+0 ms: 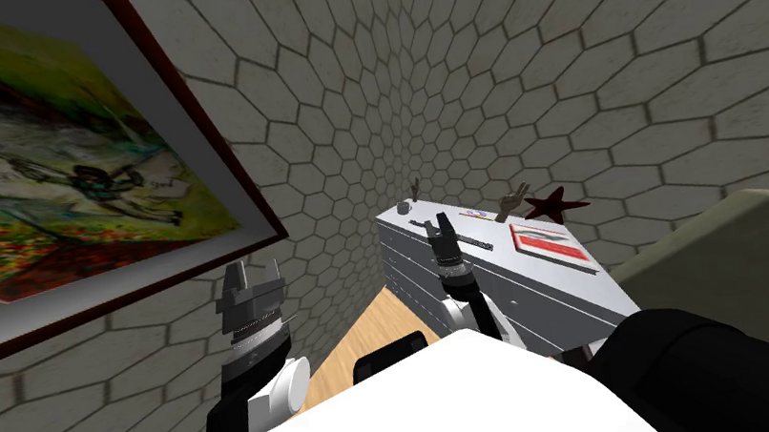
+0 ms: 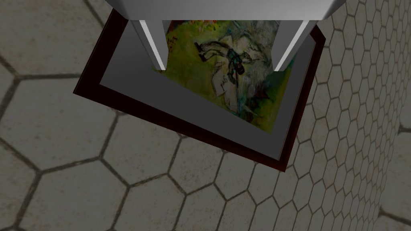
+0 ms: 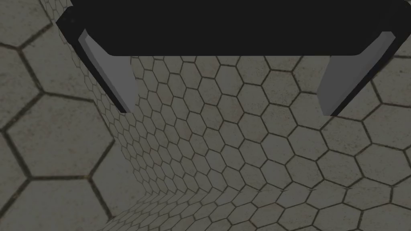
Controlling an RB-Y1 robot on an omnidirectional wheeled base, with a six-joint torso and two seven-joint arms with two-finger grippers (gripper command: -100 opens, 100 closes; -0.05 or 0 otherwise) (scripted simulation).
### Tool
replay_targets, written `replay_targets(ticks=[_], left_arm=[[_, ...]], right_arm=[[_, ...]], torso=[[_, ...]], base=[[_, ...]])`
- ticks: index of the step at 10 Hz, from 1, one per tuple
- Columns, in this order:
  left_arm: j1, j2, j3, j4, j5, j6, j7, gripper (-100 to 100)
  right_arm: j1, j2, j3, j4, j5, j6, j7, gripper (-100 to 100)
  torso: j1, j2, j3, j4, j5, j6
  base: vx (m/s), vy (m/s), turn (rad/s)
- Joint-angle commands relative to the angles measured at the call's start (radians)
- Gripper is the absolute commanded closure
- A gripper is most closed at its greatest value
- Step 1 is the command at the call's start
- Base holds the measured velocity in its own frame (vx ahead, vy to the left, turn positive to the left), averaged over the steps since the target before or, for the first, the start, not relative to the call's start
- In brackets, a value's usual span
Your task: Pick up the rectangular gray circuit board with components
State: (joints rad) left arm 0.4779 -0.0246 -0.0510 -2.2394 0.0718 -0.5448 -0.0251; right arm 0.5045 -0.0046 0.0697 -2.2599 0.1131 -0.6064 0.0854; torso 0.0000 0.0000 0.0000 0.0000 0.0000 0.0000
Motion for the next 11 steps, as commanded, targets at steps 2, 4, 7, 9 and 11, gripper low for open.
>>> replay_targets(ticks=[2,4,7,9,11], left_arm=[[0.0,0.0,0.0,0.0,0.0,0.0,0.0,0],[0.0,0.0,0.0,0.0,0.0,0.0,0.0,0],[0.0,0.0,0.0,0.0,0.0,0.0,0.0,0],[0.0,0.0,0.0,0.0,0.0,0.0,0.0,0],[0.0,0.0,0.0,0.0,0.0,0.0,0.0,0]], right_arm=[[-0.002,-0.069,-0.013,0.021,-0.004,-0.003,-0.014,-100],[-0.004,-0.129,-0.031,0.052,-0.01,-0.008,-0.032,-100],[-0.005,-0.195,-0.042,0.072,-0.014,-0.011,-0.044,-100],[-0.005,-0.246,-0.054,0.094,-0.018,-0.015,-0.057,-100],[-0.006,-0.301,-0.066,0.118,-0.023,-0.02,-0.07,-100]], torso=[[0.001,0.001,0.0,0.0,0.0,0.0],[0.006,0.002,0.001,0.0,0.001,0.0],[0.005,0.002,0.001,0.0,0.001,0.0],[0.005,0.001,0.0,0.0,0.001,0.0],[0.005,0.002,0.001,0.0,0.001,0.0]], base=[[-0.019,0.05,-0.057],[-0.027,0.117,-0.094],[-0.019,0.079,-0.042],[-0.018,0.071,-0.055],[-0.034,0.078,-0.056]])
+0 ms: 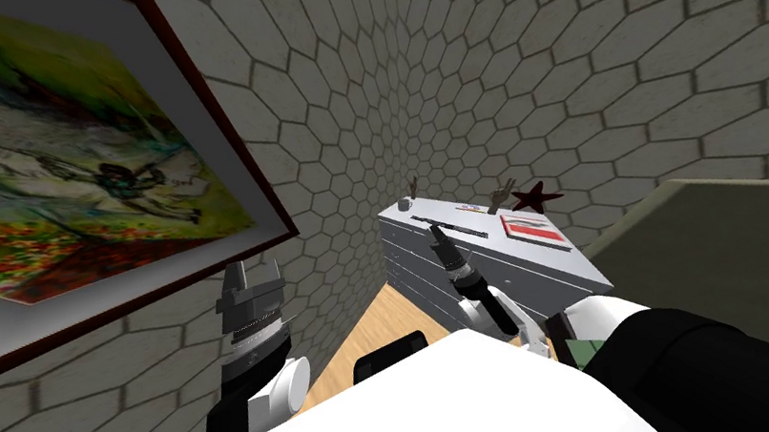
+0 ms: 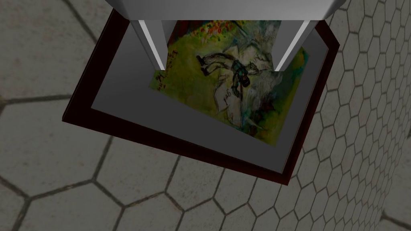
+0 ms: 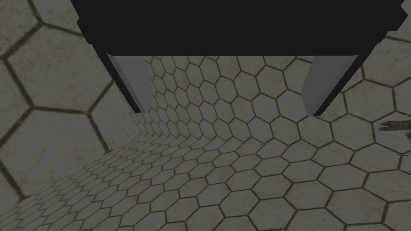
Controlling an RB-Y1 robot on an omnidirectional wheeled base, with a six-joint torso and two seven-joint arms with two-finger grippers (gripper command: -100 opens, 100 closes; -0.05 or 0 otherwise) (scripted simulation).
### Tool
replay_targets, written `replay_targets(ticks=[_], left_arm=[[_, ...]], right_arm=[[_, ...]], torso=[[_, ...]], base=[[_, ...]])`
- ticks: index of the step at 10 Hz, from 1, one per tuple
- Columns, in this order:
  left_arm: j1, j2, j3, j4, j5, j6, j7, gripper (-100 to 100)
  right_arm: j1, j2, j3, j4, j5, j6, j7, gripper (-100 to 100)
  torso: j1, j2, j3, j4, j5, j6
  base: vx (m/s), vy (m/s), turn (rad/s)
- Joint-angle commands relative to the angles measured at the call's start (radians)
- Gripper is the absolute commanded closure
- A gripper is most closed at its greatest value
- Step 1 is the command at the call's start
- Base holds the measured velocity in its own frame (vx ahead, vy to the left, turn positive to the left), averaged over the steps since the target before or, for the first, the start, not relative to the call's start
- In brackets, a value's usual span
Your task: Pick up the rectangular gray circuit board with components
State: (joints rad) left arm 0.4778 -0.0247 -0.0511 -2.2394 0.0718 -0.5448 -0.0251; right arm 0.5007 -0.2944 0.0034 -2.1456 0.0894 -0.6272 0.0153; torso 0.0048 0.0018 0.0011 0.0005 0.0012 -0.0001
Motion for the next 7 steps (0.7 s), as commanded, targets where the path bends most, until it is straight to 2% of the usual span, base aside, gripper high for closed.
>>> replay_targets(ticks=[1,4,5,6,7], left_arm=[[0.0,0.0,0.0,0.0,0.0,0.0,0.0,0],[0.0,0.0,0.0,0.0,0.0,0.0,0.0,0],[0.0,0.0,0.0,0.0,0.0,0.0,0.0,0],[0.0,0.0,0.0,0.0,0.0,0.0,0.0,0],[0.0,0.0,0.0,0.0,0.0,0.0,0.0,0]], right_arm=[[-0.002,-0.05,-0.011,0.031,-0.004,-0.004,-0.015,-100],[-0.001,-0.134,-0.023,0.059,-0.008,-0.01,-0.03,-100],[0.0,-0.165,-0.034,0.09,-0.013,-0.016,-0.045,-100],[0.0,-0.195,-0.034,0.09,-0.013,-0.016,-0.045,-100],[0.002,-0.226,-0.045,0.122,-0.018,-0.023,-0.06,-100]], torso=[[0.0,0.0,0.0,0.0,0.0,0.0],[0.001,0.0,0.0,0.0,0.0,0.0],[0.0,-0.001,-0.001,0.0,0.0,0.0],[0.001,-0.001,-0.001,0.0,0.0,0.0],[0.0,-0.001,-0.001,0.0,0.0,0.0]], base=[[-0.023,0.085,-0.082],[-0.023,0.082,-0.058],[-0.018,0.1,-0.086],[-0.017,0.079,-0.041],[-0.005,0.078,-0.078]])
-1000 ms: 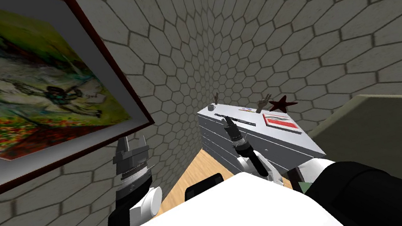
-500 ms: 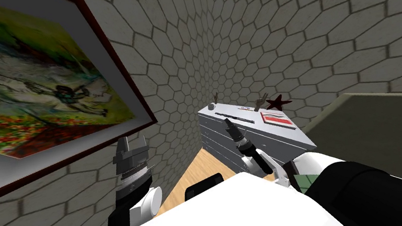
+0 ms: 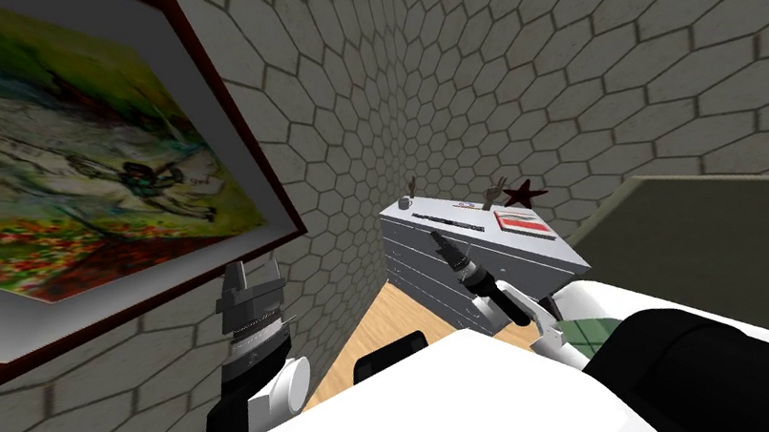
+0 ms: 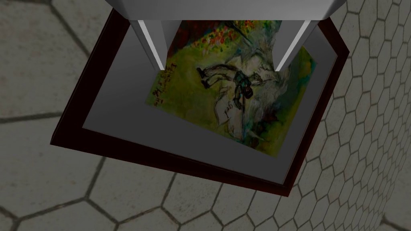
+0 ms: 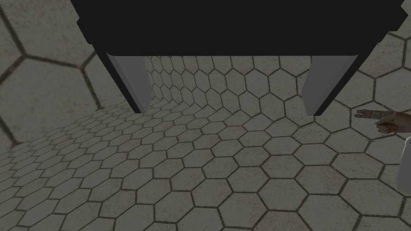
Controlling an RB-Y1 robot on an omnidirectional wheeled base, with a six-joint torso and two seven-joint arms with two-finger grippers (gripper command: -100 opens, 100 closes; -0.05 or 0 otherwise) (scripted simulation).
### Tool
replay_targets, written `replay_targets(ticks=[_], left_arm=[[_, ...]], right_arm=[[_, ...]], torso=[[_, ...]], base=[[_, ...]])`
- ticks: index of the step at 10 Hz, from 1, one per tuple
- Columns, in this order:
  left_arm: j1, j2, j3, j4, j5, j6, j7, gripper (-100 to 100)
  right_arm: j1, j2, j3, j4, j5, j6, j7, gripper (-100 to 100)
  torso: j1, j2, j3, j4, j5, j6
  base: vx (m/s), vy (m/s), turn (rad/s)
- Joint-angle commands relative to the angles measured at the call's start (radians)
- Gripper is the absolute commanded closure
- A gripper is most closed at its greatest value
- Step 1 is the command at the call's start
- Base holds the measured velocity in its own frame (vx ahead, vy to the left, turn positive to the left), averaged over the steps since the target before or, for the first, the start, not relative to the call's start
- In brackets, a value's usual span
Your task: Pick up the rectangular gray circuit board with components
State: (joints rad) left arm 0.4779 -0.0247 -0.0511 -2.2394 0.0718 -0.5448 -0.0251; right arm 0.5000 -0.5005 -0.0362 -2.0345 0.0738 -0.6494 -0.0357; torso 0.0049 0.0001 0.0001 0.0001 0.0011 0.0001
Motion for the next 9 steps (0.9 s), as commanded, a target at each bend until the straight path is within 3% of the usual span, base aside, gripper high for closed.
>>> replay_targets(ticks=[1,4,5,7,8,9], left_arm=[[0.0,0.0,0.0,0.0,0.0,0.0,0.0,0],[0.0,0.0,0.0,0.0,0.0,0.0,0.0,0],[0.0,0.0,0.0,0.0,0.0,0.0,0.0,0],[0.0,0.0,0.0,0.0,0.0,0.0,0.0,0],[0.0,0.0,0.0,0.0,0.0,0.0,0.0,0],[0.0,0.0,0.0,0.0,0.0,0.0,0.0,0]], right_arm=[[0.003,-0.05,-0.006,0.011,-0.002,-0.001,-0.009,-100],[0.006,-0.131,-0.016,0.044,-0.007,-0.009,-0.025,-100],[0.009,-0.162,-0.025,0.079,-0.012,-0.017,-0.04,-100],[0.009,-0.216,-0.025,0.079,-0.012,-0.017,-0.04,-100],[0.014,-0.249,-0.032,0.114,-0.017,-0.025,-0.055,-100],[0.014,-0.279,-0.032,0.114,-0.017,-0.025,-0.055,-100]], torso=[[0.0,0.0,0.0,0.0,0.0,0.0],[-0.002,0.0,0.0,0.0,-0.001,0.0],[-0.002,0.0,0.0,0.0,0.0,0.0],[-0.001,0.0,0.0,0.0,0.0,0.0],[-0.003,-0.001,0.0,0.0,0.0,0.0],[-0.002,0.0,0.0,0.0,-0.001,0.0]], base=[[-0.005,0.073,-0.046],[-0.014,0.045,-0.037],[-0.011,0.078,-0.073],[-0.005,0.048,-0.023],[-0.004,0.04,-0.058],[-0.001,0.046,-0.043]])
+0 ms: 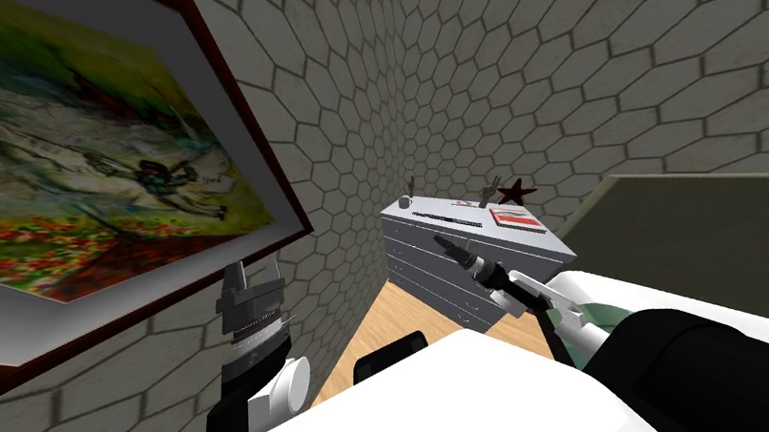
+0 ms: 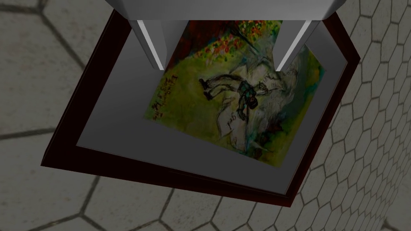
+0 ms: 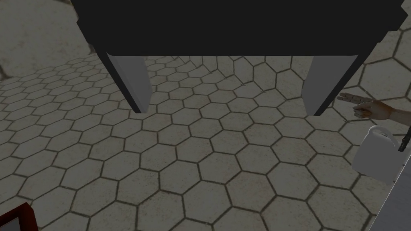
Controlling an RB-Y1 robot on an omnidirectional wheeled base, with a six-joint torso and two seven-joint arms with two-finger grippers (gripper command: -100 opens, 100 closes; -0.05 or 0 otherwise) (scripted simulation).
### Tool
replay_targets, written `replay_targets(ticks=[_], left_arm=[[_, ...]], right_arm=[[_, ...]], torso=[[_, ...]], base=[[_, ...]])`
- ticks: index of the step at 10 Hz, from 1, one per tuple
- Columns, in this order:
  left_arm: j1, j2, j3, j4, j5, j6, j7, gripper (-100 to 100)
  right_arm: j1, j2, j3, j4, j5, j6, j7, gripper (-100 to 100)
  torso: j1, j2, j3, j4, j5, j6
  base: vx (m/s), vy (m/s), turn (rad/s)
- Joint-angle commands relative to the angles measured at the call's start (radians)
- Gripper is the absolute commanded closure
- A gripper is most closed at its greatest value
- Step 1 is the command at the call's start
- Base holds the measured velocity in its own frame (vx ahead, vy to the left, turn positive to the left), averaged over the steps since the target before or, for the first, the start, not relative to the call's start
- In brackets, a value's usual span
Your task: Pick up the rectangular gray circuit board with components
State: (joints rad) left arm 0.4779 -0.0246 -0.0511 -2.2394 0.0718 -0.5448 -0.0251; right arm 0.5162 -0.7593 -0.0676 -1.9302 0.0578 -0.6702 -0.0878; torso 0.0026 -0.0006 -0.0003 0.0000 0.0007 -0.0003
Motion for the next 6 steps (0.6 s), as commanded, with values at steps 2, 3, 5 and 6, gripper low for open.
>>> replay_targets(ticks=[2,3,5,6], left_arm=[[0.0,0.0,0.0,0.0,0.0,0.0,0.0,0],[0.0,0.0,0.0,0.0,0.0,0.0,0.0,0],[0.0,0.0,0.0,0.0,0.0,0.0,0.0,0],[0.0,0.0,0.0,0.0,0.0,0.0,0.0,0]], right_arm=[[0.004,-0.074,-0.008,0.045,-0.006,-0.014,-0.018,-100],[0.004,-0.103,-0.008,0.045,-0.006,-0.014,-0.018,-100],[0.012,-0.157,-0.013,0.081,-0.01,-0.024,-0.032,-100],[0.012,-0.186,-0.013,0.081,-0.01,-0.024,-0.032,-100]], torso=[[-0.001,0.0,0.0,0.0,0.0,0.0],[-0.001,0.0,0.0,0.0,0.0,0.0],[-0.001,0.0,0.0,0.0,0.0,0.0],[0.0,0.0,0.0,0.0,0.0,0.0]], base=[[-0.002,0.031,-0.028],[-0.008,0.05,-0.048],[0.002,0.037,-0.032],[0.009,0.05,-0.037]])
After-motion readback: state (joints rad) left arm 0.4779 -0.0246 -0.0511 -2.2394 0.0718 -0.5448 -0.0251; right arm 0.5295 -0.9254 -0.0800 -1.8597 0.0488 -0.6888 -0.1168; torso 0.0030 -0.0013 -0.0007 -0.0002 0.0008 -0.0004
